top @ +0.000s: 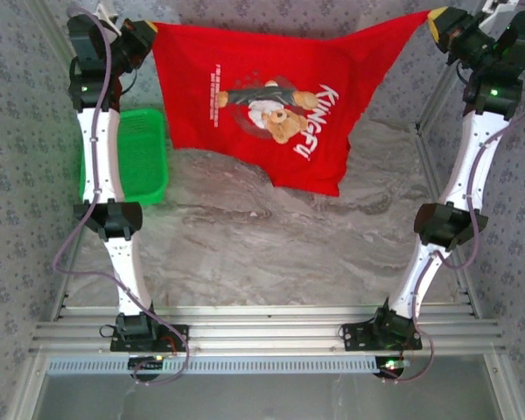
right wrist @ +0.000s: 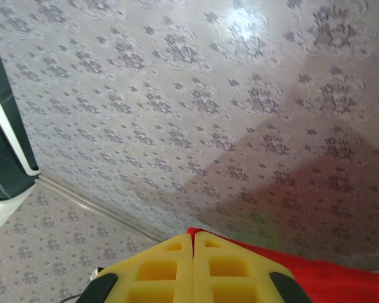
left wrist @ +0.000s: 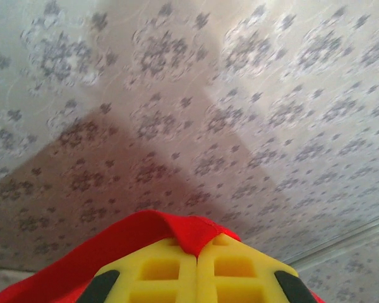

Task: Fold and stack the t-shirts

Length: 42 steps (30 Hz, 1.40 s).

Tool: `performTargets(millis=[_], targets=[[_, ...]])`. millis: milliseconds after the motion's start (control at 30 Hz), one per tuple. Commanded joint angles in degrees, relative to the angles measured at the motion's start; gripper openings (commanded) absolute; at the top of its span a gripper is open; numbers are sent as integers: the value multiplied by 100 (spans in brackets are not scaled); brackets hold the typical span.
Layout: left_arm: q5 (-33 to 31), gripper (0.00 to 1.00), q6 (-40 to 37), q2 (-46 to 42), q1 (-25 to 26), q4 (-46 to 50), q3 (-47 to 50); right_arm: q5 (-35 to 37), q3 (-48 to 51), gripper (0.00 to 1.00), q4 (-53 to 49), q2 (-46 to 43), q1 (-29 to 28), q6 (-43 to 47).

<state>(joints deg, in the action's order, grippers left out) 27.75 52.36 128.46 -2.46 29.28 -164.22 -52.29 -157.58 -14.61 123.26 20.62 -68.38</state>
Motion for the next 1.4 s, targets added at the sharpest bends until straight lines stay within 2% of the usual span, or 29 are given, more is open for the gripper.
performTargets(millis=[0,100,167,333,433,500,633,733,833,933,1067,1200,1367], targets=[[263,0,331,-277,-319,-621,-324,-199,-275,0,583,-347,237,-204],[372,0,-248,-480,-330,161,-365,-534,-111,0,-152,-681,309,325],[354,0,-680,-645,-338,787,-365,-641,432,0,-605,-1147,306,875],[-84,0,-1665,-959,-289,2949,-256,-487,3319,0,-1333,-2984,201,1949],[-522,0,-2283,-1290,-63,3861,448,-203,5191,0,-1667,-4143,79,2373],[-768,0,-2504,-1875,83,3803,1830,-15,6183,0,-2191,-4737,-3,2748],[-903,0,-1972,-3879,45,2097,6286,414,7798,0,-3147,-5766,-134,3119],[-997,0,-1849,-4772,-97,1977,8198,729,8854,0,-3647,-6488,-152,3049],[-1258,0,-1887,-5453,-257,2193,9472,1213,9724,0,-4223,-7039,-155,3089],[-1610,0,-1878,-6047,-483,2442,10388,1679,10165,0,-4635,-7431,-164,3102],[-1966,0,-1862,-6557,-768,2940,11064,2180,10391,0,-5228,-7711,-164,3182],[-2085,0,-1738,-6892,-811,3098,11507,2416,10533,0,-5578,-7855,-172,3427],[-2080,0,-1588,-6905,-844,3208,11522,2368,10805,0,-5533,-7977,-196,3416]])
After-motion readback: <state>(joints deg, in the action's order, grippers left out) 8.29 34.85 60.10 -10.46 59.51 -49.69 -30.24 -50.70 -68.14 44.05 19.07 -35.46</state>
